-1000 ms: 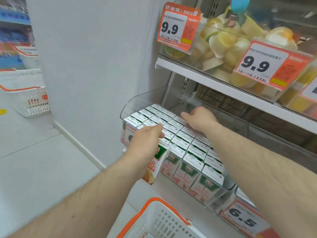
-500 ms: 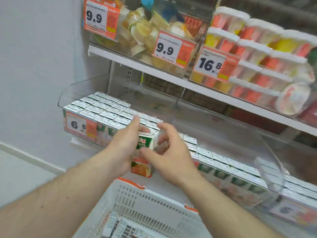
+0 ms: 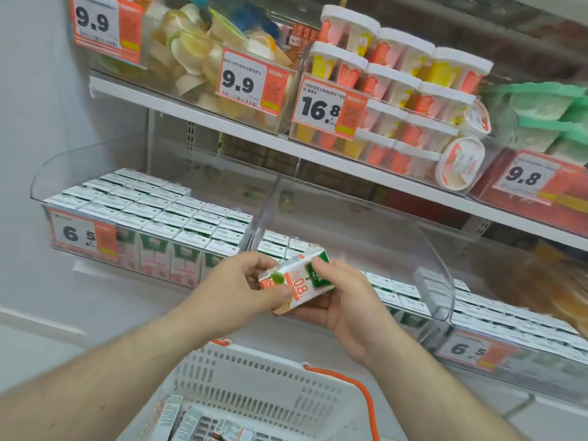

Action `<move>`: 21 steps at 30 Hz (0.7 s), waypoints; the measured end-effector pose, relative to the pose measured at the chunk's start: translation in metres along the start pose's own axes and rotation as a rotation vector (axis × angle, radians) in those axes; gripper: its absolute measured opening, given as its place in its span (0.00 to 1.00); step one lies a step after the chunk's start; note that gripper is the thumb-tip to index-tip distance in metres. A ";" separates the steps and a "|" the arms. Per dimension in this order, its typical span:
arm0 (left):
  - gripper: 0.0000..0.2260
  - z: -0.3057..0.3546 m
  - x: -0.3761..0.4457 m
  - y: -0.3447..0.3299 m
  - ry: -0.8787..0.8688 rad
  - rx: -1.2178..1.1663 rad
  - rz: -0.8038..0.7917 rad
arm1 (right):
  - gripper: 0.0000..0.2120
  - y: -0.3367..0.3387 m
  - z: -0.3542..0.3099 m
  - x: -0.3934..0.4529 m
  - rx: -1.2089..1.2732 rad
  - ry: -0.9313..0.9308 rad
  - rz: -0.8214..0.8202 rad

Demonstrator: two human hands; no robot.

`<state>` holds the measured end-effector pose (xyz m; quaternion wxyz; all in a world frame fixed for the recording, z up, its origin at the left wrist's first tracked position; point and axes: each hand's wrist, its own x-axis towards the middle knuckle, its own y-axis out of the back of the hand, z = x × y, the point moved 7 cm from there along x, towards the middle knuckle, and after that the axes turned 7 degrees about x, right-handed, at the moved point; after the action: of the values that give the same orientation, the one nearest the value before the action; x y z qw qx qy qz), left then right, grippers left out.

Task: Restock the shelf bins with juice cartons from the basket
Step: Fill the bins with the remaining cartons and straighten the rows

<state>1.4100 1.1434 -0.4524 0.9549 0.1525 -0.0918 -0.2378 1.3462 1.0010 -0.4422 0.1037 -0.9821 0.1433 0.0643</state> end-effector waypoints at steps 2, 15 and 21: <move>0.12 0.003 0.005 -0.007 -0.103 0.119 0.037 | 0.17 0.005 -0.003 -0.001 -0.085 -0.014 0.021; 0.40 -0.034 0.021 -0.041 -0.355 1.172 0.064 | 0.11 0.080 -0.060 0.131 -0.984 0.000 0.353; 0.42 -0.036 0.023 -0.043 -0.376 1.159 0.087 | 0.16 0.075 -0.020 0.158 -1.004 -0.372 0.104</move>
<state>1.4208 1.1051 -0.4986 0.6927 0.5988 -0.3795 -0.1329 1.4760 0.8839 -0.4608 -0.3582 -0.8747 0.1225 0.3027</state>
